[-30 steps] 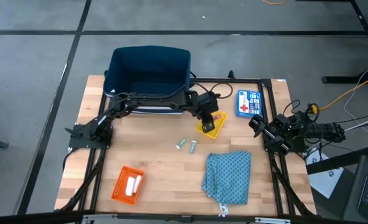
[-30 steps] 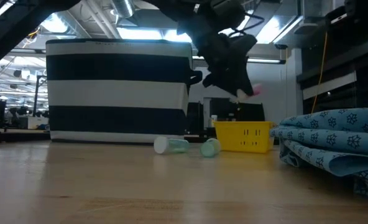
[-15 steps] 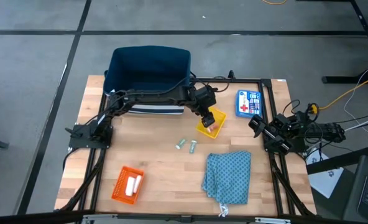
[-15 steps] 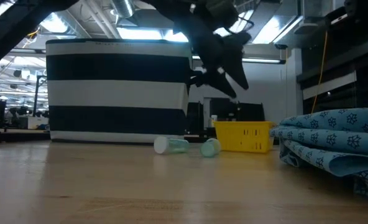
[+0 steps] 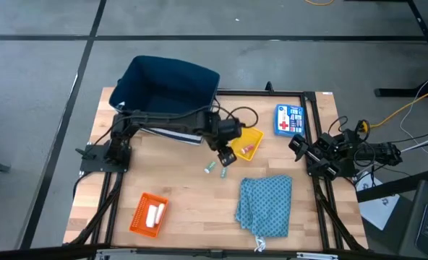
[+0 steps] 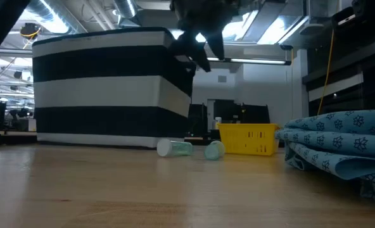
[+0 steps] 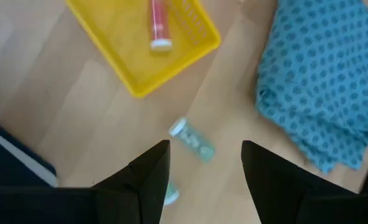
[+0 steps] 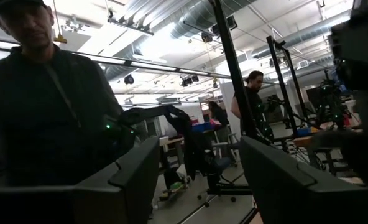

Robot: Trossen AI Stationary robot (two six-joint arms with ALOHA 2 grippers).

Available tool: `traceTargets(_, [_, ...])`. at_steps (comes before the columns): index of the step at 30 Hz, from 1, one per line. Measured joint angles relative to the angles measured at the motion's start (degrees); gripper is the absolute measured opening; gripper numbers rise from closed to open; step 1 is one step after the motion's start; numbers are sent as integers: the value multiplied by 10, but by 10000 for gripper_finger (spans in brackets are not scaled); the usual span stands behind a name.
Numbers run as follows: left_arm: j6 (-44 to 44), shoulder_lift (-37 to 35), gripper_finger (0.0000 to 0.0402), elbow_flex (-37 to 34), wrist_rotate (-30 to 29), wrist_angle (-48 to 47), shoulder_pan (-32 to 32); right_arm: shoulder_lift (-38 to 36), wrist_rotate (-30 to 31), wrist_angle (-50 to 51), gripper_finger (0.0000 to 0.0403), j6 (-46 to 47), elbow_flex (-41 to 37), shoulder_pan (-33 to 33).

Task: Pick & place medical supplies in basket/bin
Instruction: Adjust the storage bin

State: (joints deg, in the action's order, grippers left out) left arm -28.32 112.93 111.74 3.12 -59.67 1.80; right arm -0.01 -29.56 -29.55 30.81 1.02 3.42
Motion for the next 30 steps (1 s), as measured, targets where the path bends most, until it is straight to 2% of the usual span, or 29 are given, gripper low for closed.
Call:
traceTargets(5, [38, 1, 192, 0, -35, 20, -13, 0, 1, 0, 224, -31, 0, 0])
traceTargets(10, [92, 12, 191, 0, -41, 16, 13, 0, 2, 1, 224, -29, 0, 0])
traceTargets(16, [59, 7, 190, 0, 126, 40, 43, 0, 2, 0, 224, -2, 0, 0])
traceTargets(20, [110, -5, 182, 7, 189, 76, 28, 0, 2, 0, 224, -6, 0, 0])
traceTargets(24, [140, -7, 167, 16, 322, 118, 19, 0, 2, 0, 224, -28, 0, 0])
traceTargets(28, [138, -7, 149, 23, 454, 100, 7, 0, 2, 1, 224, -30, 0, 0])
traceTargets(30, [140, -7, 139, 24, 486, 56, -1, 0, 2, 6, 224, -29, 0, 0])
